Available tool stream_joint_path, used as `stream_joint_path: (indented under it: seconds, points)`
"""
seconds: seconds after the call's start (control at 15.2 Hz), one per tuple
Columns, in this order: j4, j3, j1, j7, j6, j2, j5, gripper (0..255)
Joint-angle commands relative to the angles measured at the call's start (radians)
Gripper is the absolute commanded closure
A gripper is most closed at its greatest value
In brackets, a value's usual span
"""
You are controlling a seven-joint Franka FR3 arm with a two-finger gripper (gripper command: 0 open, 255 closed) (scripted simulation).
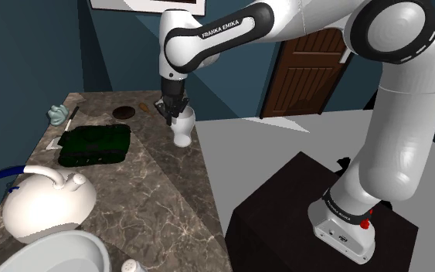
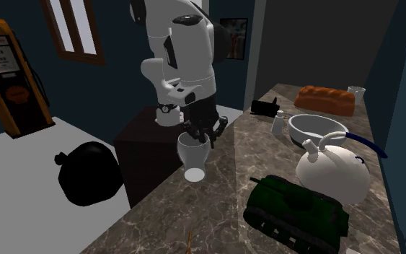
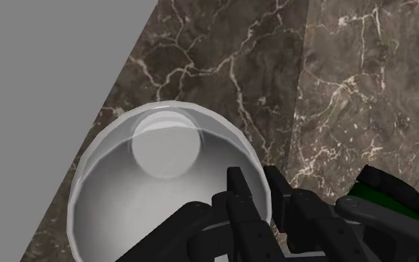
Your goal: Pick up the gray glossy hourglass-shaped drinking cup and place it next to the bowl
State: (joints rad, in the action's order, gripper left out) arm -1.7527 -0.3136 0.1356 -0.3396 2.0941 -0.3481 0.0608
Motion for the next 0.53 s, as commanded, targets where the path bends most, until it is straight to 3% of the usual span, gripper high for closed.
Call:
stream_joint_path:
  seconds: [0.0, 0.46]
  points:
    - [0.000, 0.000, 0.000, 0.000, 0.000, 0.000, 0.000, 255]
    - [0.028, -0.002, -0.002, -0.003, -0.047, 0.019, 0.004, 255]
